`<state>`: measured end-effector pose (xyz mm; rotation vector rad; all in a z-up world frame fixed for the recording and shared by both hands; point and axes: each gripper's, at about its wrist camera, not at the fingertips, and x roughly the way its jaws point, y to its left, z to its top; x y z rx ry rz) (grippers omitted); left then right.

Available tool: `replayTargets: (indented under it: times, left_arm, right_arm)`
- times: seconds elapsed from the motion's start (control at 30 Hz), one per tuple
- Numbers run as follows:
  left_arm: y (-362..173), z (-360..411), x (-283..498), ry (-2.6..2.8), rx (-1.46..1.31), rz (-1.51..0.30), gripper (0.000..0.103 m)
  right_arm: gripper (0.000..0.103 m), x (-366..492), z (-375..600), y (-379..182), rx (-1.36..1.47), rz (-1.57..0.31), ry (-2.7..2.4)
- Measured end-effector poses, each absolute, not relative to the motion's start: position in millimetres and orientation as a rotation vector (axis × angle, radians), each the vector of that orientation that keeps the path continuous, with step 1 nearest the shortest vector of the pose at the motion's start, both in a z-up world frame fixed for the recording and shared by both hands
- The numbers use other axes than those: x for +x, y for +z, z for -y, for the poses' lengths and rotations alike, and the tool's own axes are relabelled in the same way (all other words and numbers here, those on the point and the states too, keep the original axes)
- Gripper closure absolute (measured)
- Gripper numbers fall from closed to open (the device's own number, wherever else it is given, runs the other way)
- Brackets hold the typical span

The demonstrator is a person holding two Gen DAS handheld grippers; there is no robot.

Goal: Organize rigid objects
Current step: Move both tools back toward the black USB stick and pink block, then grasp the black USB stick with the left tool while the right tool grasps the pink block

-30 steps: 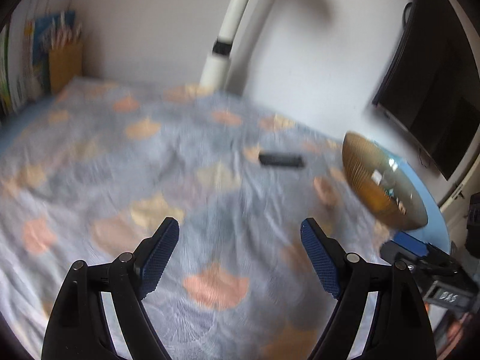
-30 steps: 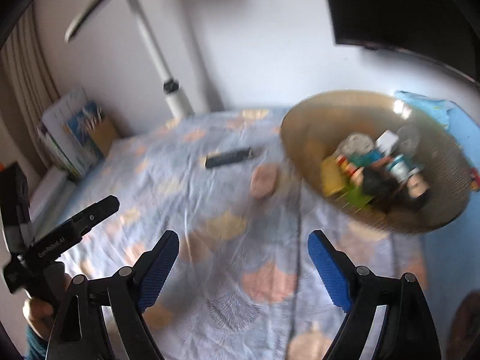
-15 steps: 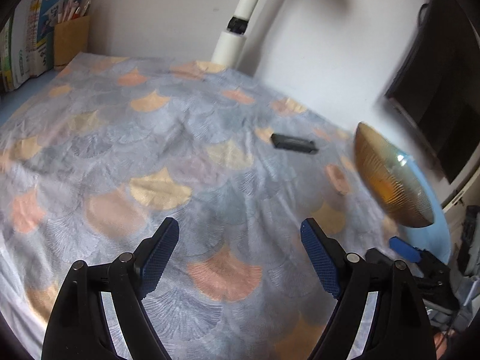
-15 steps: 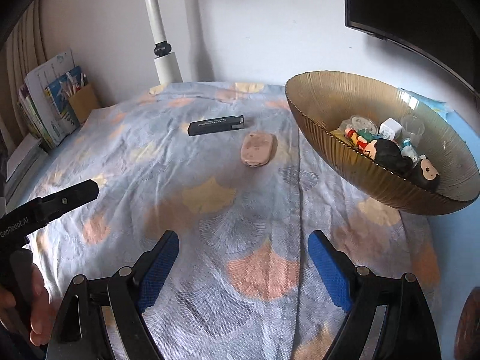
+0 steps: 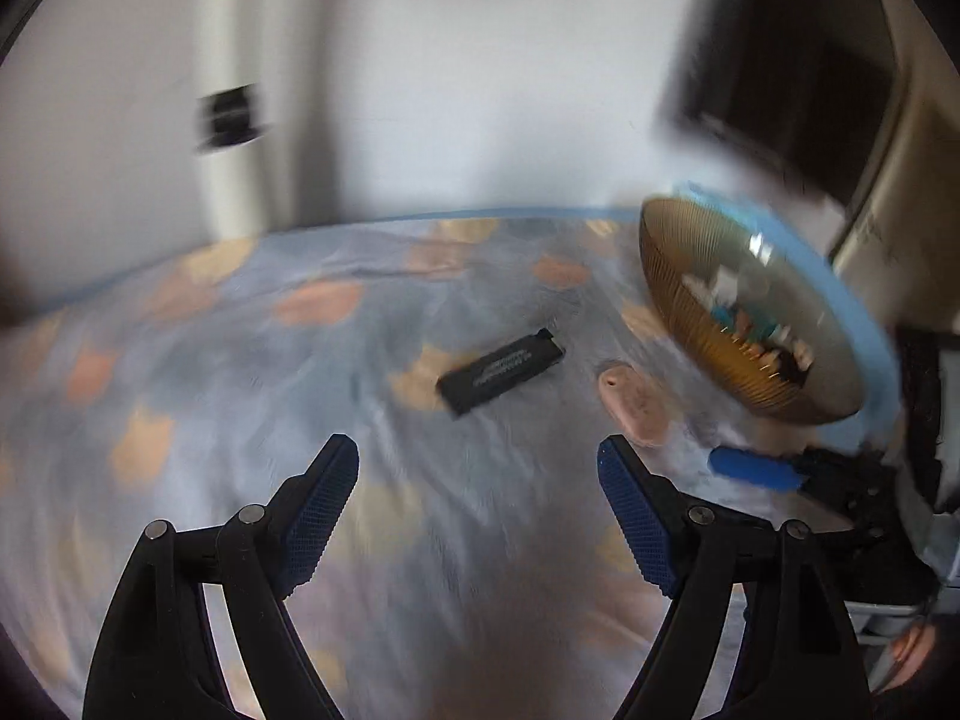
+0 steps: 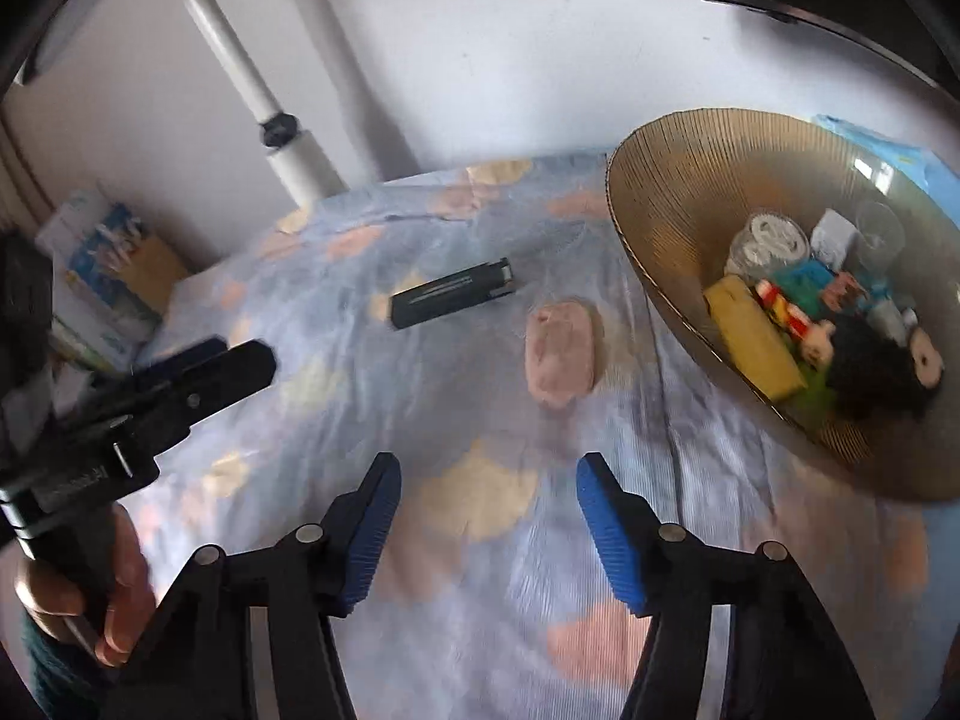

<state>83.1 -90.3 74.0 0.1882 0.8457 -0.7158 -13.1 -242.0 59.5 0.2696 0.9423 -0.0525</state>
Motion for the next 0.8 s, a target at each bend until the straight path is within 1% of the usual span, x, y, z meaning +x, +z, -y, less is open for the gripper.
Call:
replayTargets:
  times: [0.1,0.23,0.3,0.37,0.47,0.5,0.57,0.6,0.63,0.67,0.7,0.8]
  left_arm:
    - [59,115,98,-0.700,0.323,-0.798,0.023]
    - [43,133,122,-0.759,0.338,-0.842,0.027]
    - [37,138,130,-0.789,0.330,-0.858,0.032]
    - [33,141,134,-0.805,0.322,-0.878,0.042]
    - [24,145,137,-0.815,0.329,-0.906,0.047]
    - [25,146,133,-0.810,0.340,-0.889,0.048]
    - [24,152,127,-0.793,0.382,-0.868,0.062]
    - [24,155,125,-0.789,0.395,-0.861,0.066]
    - [25,155,123,-0.792,0.398,-0.858,0.074]
    - [26,154,119,-0.794,0.393,-0.861,0.079]
    - [27,152,116,-0.782,0.390,-0.861,0.080]
    - [34,134,97,-0.735,0.363,-0.852,0.081]
  right_arm:
    - [0.043,0,247,46,0.232,-0.917,-0.140]
    - [0.044,12,257,34,0.209,-0.934,-0.190]
    - [0.044,16,257,34,0.191,-0.927,-0.185]
    - [0.044,22,252,33,0.164,-0.933,-0.183]
    - [0.044,27,242,31,0.112,-0.934,-0.202]
    - [0.044,29,240,30,0.104,-0.934,-0.206]
    - [0.045,32,238,29,0.093,-0.936,-0.216]
    - [0.049,34,237,28,0.085,-0.936,-0.223]
    - [0.057,35,236,28,0.075,-0.937,-0.226]
    - [0.062,35,236,28,0.072,-0.932,-0.217]
    - [0.071,33,237,29,0.080,-0.925,-0.197]
    - [0.072,27,237,31,0.100,-0.911,-0.154]
